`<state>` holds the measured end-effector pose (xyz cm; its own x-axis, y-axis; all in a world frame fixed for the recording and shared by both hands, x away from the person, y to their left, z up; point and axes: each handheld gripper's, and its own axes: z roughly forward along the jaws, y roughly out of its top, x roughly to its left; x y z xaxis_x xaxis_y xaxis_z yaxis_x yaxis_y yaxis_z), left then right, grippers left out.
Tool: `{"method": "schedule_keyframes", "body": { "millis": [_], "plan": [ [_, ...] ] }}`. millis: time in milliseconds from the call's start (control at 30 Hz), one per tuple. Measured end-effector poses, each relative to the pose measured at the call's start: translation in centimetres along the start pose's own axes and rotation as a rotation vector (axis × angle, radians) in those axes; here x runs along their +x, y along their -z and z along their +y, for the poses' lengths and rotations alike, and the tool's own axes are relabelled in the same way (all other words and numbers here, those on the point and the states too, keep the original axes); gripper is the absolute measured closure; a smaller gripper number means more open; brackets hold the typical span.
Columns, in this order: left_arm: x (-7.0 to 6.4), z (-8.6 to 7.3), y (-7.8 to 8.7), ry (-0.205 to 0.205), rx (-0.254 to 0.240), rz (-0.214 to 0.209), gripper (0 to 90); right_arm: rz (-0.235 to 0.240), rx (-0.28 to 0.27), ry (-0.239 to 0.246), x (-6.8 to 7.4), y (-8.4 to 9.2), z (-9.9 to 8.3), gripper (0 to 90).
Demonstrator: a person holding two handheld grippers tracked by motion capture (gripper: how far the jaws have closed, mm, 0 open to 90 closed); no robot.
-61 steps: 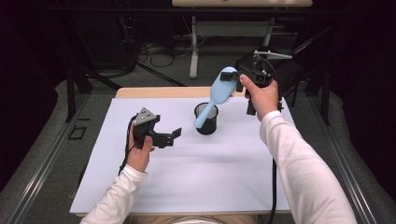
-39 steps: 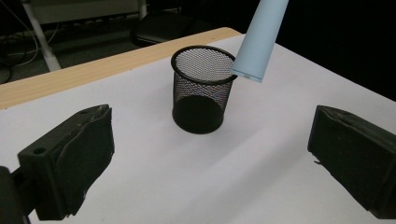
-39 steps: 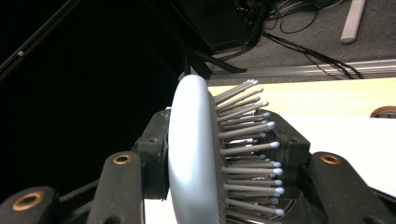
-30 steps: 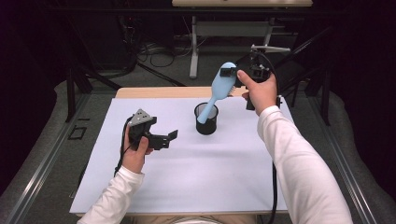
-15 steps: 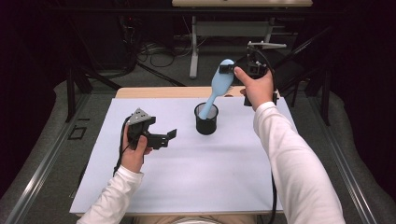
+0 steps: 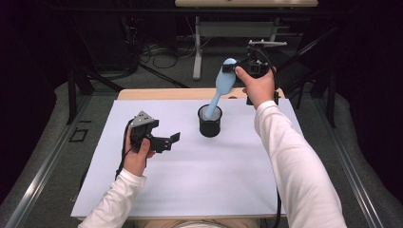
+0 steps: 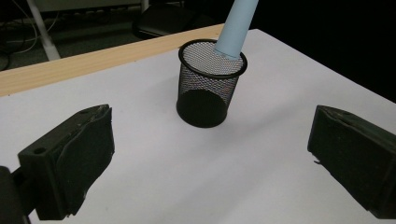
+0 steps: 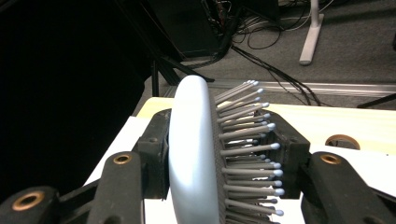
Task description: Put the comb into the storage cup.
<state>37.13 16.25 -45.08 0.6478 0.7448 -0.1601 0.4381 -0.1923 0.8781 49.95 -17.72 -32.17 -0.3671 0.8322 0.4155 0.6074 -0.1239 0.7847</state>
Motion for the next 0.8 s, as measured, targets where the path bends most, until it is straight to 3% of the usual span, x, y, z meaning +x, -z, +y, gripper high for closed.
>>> {"method": "schedule_keyframes", "body": {
  "millis": [667, 800],
  "plan": [
    [0.37, -0.08, 0.14, 0.017, 0.002, 0.009, 0.7, -0.042, -0.025, 0.036, 0.07, -0.45, 0.12, 49.3],
    [0.49, 0.13, 0.34, 0.029, -0.008, -0.008, 0.7, -0.043, -0.028, 0.041, 0.19, -0.49, 0.30, 49.3]
  ]
}}
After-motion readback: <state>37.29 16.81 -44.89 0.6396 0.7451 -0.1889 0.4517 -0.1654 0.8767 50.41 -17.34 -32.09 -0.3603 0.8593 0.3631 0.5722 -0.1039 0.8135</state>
